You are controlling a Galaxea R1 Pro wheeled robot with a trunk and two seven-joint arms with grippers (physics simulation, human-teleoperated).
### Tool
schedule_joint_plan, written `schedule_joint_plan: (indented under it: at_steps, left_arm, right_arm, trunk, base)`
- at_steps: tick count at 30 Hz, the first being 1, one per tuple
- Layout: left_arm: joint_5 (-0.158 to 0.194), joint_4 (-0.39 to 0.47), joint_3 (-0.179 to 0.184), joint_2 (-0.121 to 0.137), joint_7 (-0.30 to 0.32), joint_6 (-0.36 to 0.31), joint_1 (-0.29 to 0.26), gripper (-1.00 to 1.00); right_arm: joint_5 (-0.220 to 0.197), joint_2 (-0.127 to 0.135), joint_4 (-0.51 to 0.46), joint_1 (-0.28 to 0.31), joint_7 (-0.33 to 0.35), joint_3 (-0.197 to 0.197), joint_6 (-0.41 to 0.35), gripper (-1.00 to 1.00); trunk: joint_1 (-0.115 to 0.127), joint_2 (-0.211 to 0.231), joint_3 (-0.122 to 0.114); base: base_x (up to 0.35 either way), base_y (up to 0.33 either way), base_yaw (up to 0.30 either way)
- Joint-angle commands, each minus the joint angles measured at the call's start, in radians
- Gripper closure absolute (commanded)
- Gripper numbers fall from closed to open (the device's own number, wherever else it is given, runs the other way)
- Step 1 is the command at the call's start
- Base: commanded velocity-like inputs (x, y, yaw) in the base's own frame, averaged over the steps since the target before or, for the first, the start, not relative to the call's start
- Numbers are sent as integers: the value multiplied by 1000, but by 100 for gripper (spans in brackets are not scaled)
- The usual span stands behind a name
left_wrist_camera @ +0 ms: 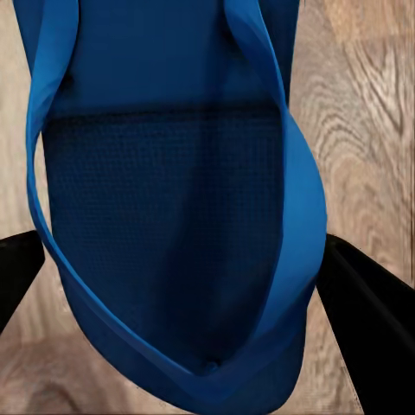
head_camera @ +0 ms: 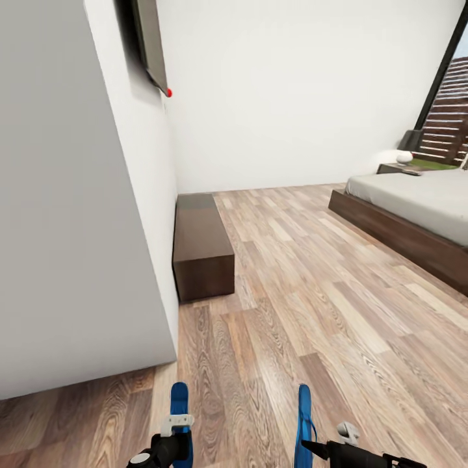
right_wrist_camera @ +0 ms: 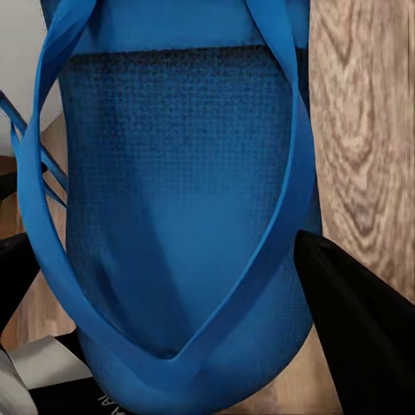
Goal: In the bedroom, move the book from the bed onto either nightstand, and place the two sandals side by side next to the bed.
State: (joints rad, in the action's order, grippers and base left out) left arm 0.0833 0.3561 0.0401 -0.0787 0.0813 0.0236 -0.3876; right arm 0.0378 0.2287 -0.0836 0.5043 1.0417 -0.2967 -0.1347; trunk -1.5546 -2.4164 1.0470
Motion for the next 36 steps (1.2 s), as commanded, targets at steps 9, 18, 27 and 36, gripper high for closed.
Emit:
schedule_joint_plan:
  at_steps: [9, 18, 27, 36]
  left_arm:
    - [9, 0, 4, 1, 1, 2, 0, 100]
    - [9, 0, 4, 1, 1, 2, 0, 100]
    - [9, -1, 4, 1, 2, 2, 0, 100]
    - [9, -1, 4, 1, 2, 2, 0, 100]
  right_arm:
    - [4, 0, -1, 0, 5, -9, -11, 100]
    - [4, 0, -1, 0, 5, -9, -11, 100]
    - [4, 0, -1, 0, 5, -9, -11, 100]
    - [4, 0, -1, 0, 5, -9, -11, 100]
  trunk:
    - [0, 0, 1]
    - [0, 0, 1]
    - [0, 0, 1]
    - [0, 0, 1]
  base:
    - [0, 0, -300]
    - [0, 0, -300]
    - [0, 0, -300]
    - [0, 0, -300]
